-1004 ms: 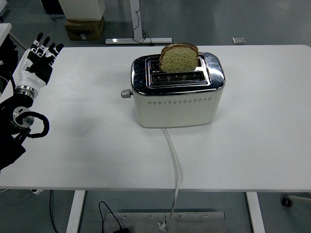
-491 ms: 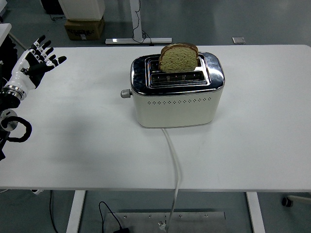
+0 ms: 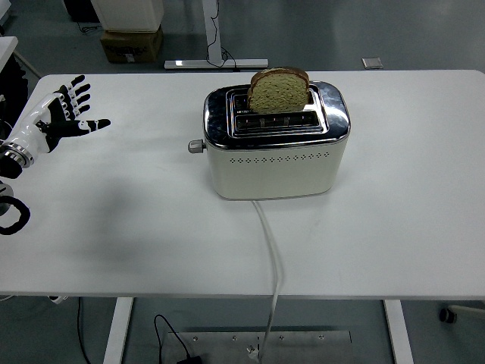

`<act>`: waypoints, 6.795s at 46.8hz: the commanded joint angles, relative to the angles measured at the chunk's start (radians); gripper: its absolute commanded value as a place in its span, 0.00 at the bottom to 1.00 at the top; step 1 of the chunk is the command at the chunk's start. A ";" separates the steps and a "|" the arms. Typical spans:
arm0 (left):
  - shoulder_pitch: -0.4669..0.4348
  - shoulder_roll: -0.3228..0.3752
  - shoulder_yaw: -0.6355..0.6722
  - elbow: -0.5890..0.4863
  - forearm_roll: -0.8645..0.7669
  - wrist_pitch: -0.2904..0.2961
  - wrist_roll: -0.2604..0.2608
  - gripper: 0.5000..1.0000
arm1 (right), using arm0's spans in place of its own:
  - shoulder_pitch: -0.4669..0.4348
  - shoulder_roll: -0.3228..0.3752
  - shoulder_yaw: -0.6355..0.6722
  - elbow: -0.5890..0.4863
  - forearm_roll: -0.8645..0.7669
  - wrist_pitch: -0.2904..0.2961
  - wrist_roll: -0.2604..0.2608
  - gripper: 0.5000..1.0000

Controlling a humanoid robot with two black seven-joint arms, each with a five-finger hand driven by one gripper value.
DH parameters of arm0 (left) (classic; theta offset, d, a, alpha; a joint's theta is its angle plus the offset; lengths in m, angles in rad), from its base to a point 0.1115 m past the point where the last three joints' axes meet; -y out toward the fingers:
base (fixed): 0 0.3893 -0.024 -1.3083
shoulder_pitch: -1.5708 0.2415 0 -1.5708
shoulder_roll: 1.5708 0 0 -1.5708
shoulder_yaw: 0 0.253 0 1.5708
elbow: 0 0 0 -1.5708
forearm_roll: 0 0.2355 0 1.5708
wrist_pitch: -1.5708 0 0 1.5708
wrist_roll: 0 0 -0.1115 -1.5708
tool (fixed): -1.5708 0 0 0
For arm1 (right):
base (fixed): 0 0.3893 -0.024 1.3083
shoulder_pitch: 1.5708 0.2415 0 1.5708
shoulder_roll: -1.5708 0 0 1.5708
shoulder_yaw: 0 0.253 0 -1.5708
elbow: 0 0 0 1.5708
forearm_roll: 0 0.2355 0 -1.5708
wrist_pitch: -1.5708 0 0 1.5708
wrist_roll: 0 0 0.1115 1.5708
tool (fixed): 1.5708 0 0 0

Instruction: Press down toaster

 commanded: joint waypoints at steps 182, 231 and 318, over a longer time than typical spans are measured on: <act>-0.019 0.228 0.093 -0.651 0.977 0.037 -0.060 1.00 | 0.000 0.000 0.001 0.000 -0.001 0.000 0.000 1.00; -0.001 0.182 0.113 -0.634 0.985 0.036 -0.057 1.00 | 0.000 0.000 0.000 0.000 0.000 0.000 0.000 1.00; 0.065 0.118 0.134 -0.555 0.974 0.040 -0.057 1.00 | 0.000 0.000 0.001 0.000 0.000 0.000 0.000 1.00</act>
